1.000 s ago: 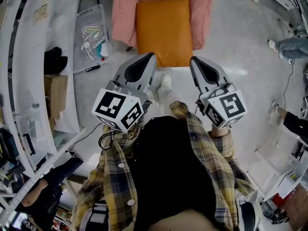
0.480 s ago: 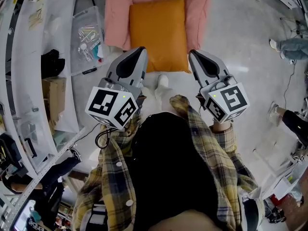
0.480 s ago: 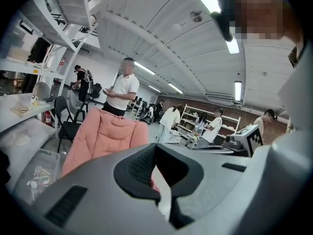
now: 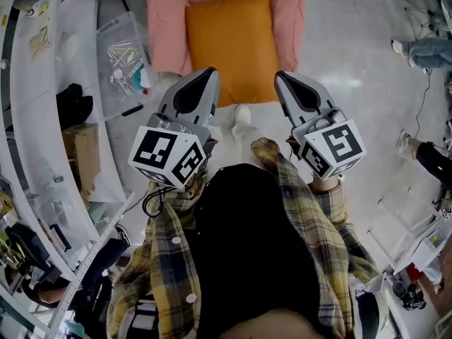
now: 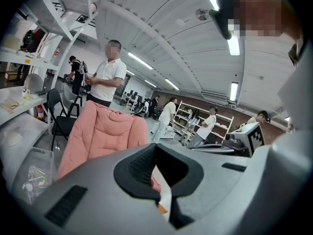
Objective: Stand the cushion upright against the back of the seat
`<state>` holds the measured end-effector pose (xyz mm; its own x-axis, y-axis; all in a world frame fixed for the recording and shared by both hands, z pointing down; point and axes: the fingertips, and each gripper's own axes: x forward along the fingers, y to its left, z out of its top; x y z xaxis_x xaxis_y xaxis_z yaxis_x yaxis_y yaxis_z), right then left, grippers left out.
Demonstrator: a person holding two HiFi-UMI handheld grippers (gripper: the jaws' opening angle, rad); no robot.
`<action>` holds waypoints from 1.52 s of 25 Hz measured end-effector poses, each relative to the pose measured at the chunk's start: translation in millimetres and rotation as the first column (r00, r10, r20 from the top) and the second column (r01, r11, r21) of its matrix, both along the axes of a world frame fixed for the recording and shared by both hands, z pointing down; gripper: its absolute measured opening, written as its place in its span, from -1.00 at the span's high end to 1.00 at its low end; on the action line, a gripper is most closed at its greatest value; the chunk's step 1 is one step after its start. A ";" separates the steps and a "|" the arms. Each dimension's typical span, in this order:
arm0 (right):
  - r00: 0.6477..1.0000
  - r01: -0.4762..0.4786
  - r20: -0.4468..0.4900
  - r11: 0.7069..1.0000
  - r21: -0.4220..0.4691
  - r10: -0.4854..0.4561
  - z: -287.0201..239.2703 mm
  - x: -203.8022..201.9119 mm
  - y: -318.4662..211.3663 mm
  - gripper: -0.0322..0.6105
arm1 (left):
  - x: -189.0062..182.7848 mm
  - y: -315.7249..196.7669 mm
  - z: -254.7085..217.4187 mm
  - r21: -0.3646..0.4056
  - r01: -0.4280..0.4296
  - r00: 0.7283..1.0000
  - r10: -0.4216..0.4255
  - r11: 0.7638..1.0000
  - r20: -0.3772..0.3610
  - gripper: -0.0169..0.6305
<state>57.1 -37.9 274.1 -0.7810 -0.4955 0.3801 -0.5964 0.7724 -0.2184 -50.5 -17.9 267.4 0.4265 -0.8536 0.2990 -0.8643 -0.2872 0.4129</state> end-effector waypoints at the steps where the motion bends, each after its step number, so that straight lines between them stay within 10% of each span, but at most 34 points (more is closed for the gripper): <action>1: 1.000 -0.018 -0.005 1.000 -0.003 0.018 0.7 -6.2 0.6 0.85 | -6.5 -1.0 0.9 -0.004 -0.018 1.000 0.018 1.000 -0.004 0.94; 19: 0.944 -0.326 -0.067 0.944 -0.046 0.323 39.7 -59.7 11.9 0.85 | -60.2 -19.8 65.8 -0.110 -0.328 0.945 0.328 0.938 -0.024 0.94; 32: 0.949 -0.314 -0.085 0.938 -0.147 0.304 95.3 -48.8 5.7 0.85 | -56.7 -9.4 164.0 -0.254 -0.276 0.956 0.292 0.927 0.028 0.93; 38: 0.959 -0.281 -0.087 0.941 -0.190 0.269 136.0 -43.2 -5.8 0.85 | -44.3 7.6 234.6 -0.336 -0.341 0.934 0.357 0.878 -0.015 0.93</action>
<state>13.9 -43.7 410.1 -0.5983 -0.5979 0.5335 -0.7958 0.5212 -0.3083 -94.7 -10.3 502.0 0.6574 -0.5023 0.5618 -0.7535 -0.4292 0.4980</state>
